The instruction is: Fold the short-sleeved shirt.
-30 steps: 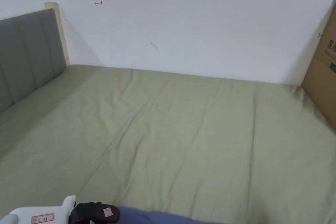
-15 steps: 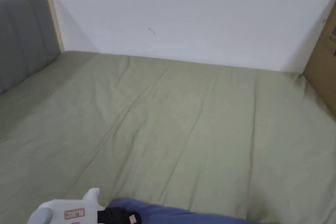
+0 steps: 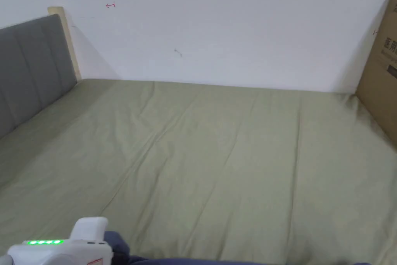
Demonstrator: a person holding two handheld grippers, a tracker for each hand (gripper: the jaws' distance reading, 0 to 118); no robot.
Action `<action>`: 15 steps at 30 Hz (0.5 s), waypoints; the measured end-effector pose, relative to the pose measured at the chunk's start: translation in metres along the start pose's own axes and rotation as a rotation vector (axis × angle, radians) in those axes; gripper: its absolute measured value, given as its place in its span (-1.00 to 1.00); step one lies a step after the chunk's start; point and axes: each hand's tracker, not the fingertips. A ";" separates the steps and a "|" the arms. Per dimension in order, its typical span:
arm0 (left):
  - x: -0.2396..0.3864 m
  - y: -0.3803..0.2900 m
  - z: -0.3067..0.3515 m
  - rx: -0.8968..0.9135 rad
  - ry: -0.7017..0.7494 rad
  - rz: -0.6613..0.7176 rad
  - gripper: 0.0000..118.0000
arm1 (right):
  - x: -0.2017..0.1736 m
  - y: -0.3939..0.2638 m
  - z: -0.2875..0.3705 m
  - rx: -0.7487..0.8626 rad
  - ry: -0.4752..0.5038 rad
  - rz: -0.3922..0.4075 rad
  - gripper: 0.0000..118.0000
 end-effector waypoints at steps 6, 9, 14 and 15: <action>0.104 0.009 -0.051 -0.138 -0.321 0.005 -0.79 | 0.014 0.001 0.015 0.015 -0.008 -0.030 -1.00; 0.134 0.002 -0.085 -0.212 -0.381 0.018 0.51 | 0.021 -0.001 0.020 0.011 -0.017 -0.048 -1.00; 0.132 -0.005 -0.083 -0.225 -0.412 0.079 0.88 | 0.034 -0.004 0.027 -0.003 -0.029 -0.078 -1.00; 0.126 -0.004 -0.073 -0.180 -0.410 0.088 0.88 | 0.036 -0.003 0.028 -0.003 -0.029 -0.082 -1.00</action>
